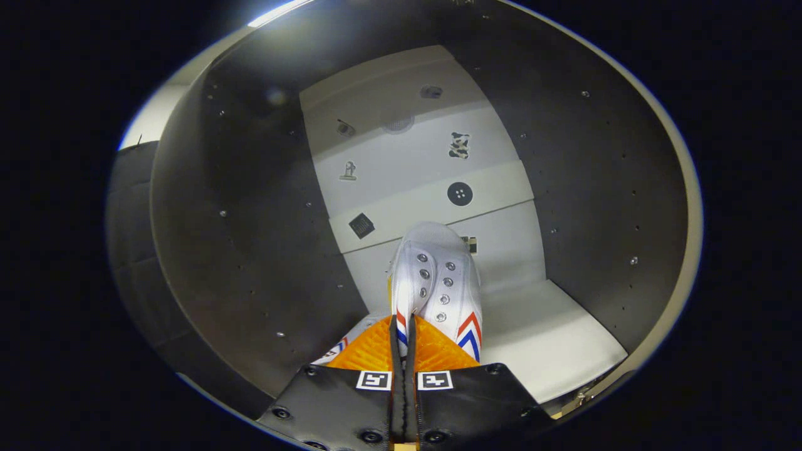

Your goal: Open the shoe cabinet door, grab the shoes and put them into the shoe cabinet, then close the shoe cabinet door.

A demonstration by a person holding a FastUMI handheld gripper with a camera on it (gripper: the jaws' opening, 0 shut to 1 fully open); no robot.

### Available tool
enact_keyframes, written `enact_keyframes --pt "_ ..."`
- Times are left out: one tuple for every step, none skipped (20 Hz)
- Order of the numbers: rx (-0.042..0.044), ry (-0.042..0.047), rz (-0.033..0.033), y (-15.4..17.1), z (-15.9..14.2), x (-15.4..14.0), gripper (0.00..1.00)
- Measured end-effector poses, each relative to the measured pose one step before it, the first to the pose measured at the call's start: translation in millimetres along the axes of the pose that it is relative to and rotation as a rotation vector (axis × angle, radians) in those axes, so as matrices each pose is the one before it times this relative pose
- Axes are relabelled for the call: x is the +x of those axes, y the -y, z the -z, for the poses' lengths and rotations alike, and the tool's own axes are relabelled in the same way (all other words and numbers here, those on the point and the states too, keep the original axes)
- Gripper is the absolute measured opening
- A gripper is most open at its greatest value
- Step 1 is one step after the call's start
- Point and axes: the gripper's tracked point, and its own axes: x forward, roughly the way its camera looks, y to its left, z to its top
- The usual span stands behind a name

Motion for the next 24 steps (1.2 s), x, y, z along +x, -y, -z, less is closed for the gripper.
enact_keyframes --pt "-0.01132 -0.00837 0.01202 2.23 3.74 9.74 0.01" --pt "0.00171 -0.00797 0.00901 0.81 3.26 7.46 0.01" --pt "0.00690 -0.00901 0.00891 1.60 3.10 6.76 0.01" --pt "0.00985 -0.00931 0.00616 0.99 3.23 5.36 0.01" --pt "0.01174 -0.01018 0.00414 0.16 3.33 3.94 0.01" --pt "0.01039 -0.00850 0.00633 0.51 2.47 3.82 0.01" --pt "0.00637 -0.00770 0.00742 1.23 2.44 3.35 0.01" --pt "-0.00039 -0.00624 0.01050 1.52 1.40 -0.09 0.02" --pt "-0.00946 0.00000 0.00641 1.36 -0.15 -2.38 0.06" --pt "-0.00888 0.01026 -0.00173 -0.78 -0.80 -1.38 0.14" --pt "-0.00536 0.01114 -0.00919 -3.07 -5.39 -5.79 0.21" --pt "-0.00475 0.00863 -0.01341 -3.09 -4.11 -5.71 0.29" --pt "-0.00058 0.00338 -0.01917 -5.84 -2.27 -6.43 0.46" --pt "-0.00888 0.00097 -0.00320 -3.16 -3.10 -7.70 0.64" --pt "-0.01719 0.00412 -0.00220 -2.50 -2.25 -10.63 0.82" --pt "-0.02663 0.01059 0.00563 -0.88 -3.77 -9.05 1.00" --pt "-0.02816 0.01257 0.00331 -1.54 -2.37 -10.93 0.98" --pt "-0.02652 0.00741 0.00173 -1.95 -1.77 -12.33 0.98" --pt "-0.02419 0.01074 -0.00167 -1.46 -2.26 -13.21 0.98" --pt "-0.01939 0.01231 -0.00384 -2.93 -3.66 -13.20 0.98" --pt "-0.01546 0.01088 -0.00662 -3.35 -2.61 -13.58 0.98" --pt "-0.01101 0.01104 -0.00848 -3.16 -3.72 -14.50 0.98" --pt "-0.01018 0.01080 -0.00782 -2.55 -3.56 -14.28 0.98" --pt "-0.00630 0.01074 -0.00922 -2.97 -4.16 -15.59 0.98"
